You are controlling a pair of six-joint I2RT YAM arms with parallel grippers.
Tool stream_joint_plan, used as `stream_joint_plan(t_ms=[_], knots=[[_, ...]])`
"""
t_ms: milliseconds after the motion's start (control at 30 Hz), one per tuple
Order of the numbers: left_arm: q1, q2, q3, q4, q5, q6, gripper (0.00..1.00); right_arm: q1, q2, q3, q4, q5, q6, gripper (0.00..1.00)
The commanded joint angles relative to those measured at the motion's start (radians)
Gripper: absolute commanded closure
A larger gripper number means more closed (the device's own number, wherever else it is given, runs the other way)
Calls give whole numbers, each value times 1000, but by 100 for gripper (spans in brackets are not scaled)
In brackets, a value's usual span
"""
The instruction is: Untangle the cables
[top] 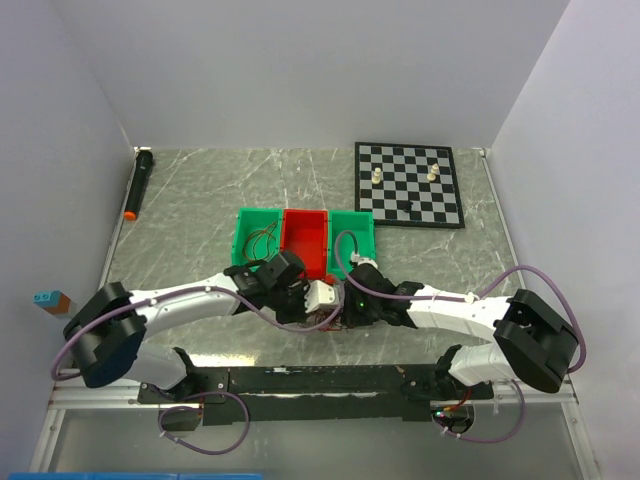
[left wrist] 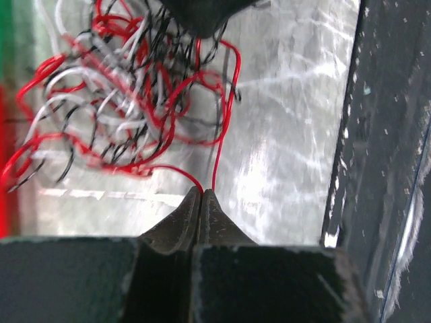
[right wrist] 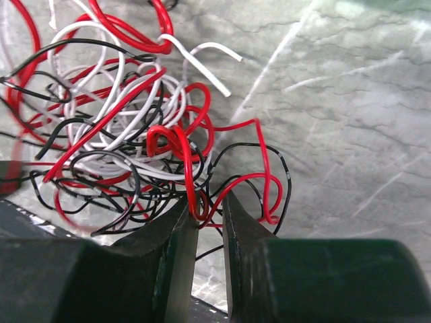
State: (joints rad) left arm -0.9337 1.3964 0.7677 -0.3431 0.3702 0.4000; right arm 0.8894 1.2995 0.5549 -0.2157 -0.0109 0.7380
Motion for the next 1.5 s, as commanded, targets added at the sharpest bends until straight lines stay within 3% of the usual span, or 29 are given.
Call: stream_joint_plan(t_ms=[0,200,367,633,767,933,1167,1333,1467], knots=[[15,-80,114,-167,-11,100,99,-4,-16,13,-37,52,-15,73],[24,-134,315,-335,-60,103,99,-1,1,20,-62,69,-17,73],[27,-213,482,-356,-157,77,99,-1,4,30,-76,81,-15,74],[27,-399,567,-154,-367,74,99,0,-12,23,-68,80,8,75],[27,-468,597,-12,-557,80,99,2,-26,7,-59,80,20,75],[27,-478,660,197,-735,196,99,3,-32,-19,-44,74,38,76],[27,-404,850,332,-689,338,99,6,-23,-41,-36,75,52,77],[27,-355,913,538,-677,466,99,17,-11,-50,-42,72,57,77],[27,-271,1073,585,-640,525,99,25,-19,-56,-45,75,60,77]])
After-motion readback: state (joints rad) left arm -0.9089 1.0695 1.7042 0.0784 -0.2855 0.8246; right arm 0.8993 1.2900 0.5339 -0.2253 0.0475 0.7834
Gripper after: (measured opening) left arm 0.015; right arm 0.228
